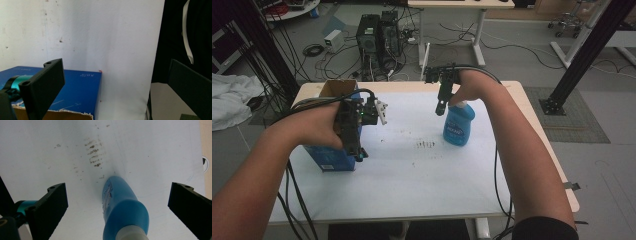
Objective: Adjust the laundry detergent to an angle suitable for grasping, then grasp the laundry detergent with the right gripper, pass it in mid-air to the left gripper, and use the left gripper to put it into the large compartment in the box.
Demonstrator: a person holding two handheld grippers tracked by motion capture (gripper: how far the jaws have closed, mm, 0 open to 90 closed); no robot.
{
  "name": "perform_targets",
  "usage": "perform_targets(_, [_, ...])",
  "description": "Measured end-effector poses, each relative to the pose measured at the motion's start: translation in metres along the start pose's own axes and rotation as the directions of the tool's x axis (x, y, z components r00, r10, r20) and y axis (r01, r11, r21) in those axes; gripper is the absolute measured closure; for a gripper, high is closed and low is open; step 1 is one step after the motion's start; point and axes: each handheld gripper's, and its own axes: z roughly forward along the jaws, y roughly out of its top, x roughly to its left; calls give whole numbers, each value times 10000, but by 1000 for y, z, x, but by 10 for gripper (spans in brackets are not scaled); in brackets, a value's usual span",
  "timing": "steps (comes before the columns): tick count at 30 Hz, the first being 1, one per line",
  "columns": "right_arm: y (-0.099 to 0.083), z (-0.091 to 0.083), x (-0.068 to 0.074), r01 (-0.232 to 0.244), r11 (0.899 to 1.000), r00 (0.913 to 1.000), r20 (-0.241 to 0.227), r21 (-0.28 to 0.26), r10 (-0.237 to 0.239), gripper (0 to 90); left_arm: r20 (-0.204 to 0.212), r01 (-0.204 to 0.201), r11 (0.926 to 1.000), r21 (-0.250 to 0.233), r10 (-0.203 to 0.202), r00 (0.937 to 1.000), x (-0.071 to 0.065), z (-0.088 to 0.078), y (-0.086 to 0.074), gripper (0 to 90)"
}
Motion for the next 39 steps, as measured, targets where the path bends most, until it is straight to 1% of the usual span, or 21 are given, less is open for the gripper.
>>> perform_targets(1, [1, 0, 0, 91, 9999, 9999, 50, -52, -91, 17, -13, -41, 10000, 32, 41, 10000, 0, 0, 0, 18])
perform_targets(4, [1, -1, 1, 39, 10000, 10000, 91, -8, -39, 17, -22, 3, 10000, 2, -3, 10000, -1, -1, -1, 17])
perform_targets(8, [-1, -3, 2, -49, 10000, 9999, 99, -80, 50, 17, -52, -46, 10000, -86, 46, 10000, -2, -2, -4, 17])
perform_targets(11, [-1, -4, 2, -110, 9999, 9999, 104, -88, 111, 17, -23, -18, 10000, -60, 18, 10000, -1, -2, -4, 18])
perform_targets(15, [-1, -2, 2, -91, 9998, 9999, 137, -148, 94, 17, 41, -83, 10000, -4, 83, 10000, -1, 3, -4, 17])
perform_targets(16, [-1, -2, 2, -151, 9997, 9998, 115, -177, 153, 17, 35, -85, 10000, -3, 85, 10000, -2, 4, -4, 17])
perform_targets(19, [-1, -1, 3, -47, 9996, 9999, 98, -261, 50, 17, 55, -116, 9999, -34, 116, 9999, -2, 6, -3, 17])
perform_targets(20, [-2, 0, 3, 10, 9995, 9999, 116, -302, -6, 17, 66, -134, 9999, -28, 134, 9999, -1, 7, -2, 18])
perform_targets(21, [-2, -1, 4, -130, 9993, 9999, 78, -349, 132, 17, 54, -123, 9999, -61, 124, 9999, -1, 8, -2, 17])
perform_targets(24, [-6, -3, 3, -244, 9962, 9997, 5, -833, 246, 17, -19, -96, 9999, -108, 96, 10000, -1, 10, 0, 17])
perform_targets(26, [-9, -6, 1, -379, 9889, 9993, -35, -1438, 378, 17, 33, -77, 9999, -147, 78, 10000, -1, 10, 0, 17])
perform_targets(28, [-13, -9, -1, -565, 9782, 9984, -167, -1997, 543, 17, -12, -133, 9997, -193, 133, 9999, -2, 11, 2, 17])
perform_targets(29, [-13, -9, -1, -565, 9782, 9984, -167, -1997, 543, 17, -12, -133, 9997, -193, 133, 9999, -2, 11, 2, 17])
perform_targets(30, [-15, -9, -2, -689, 9712, 9976, -232, -2283, 654, 17, -12, -133, 9997, -193, 133, 9999, -2, 11, 2, 17])
perform_targets(31, [-18, -9, -3, -877, 9546, 9961, -335, -2848, 815, 17, -72, -269, 9994, -237, 268, 9996, -3, 11, 5, 17])
perform_targets(33, [-21, -7, -4, -1028, 9402, 9946, -466, -3248, 927, 17, -107, -312, 9992, -266, 309, 9995, -3, 11, 6, 17])
perform_targets(35, [-24, -5, -5, -1089, 9241, 9937, -650, -3662, 914, 17, -119, -353, 9990, -290, 350, 9993, -4, 12, 6, 17])
perform_targets(36, [-26, -4, -6, -1110, 9160, 9935, -659, -3854, 927, 17, -110, -353, 9989, -295, 350, 9993, -4, 12, 6, 17])
perform_targets(39, [-30, 0, -7, -1348, 8879, 9908, -722, -4398, 1146, 17, -126, -387, 9987, -340, 383, 9992, -6, 13, 5, 17])
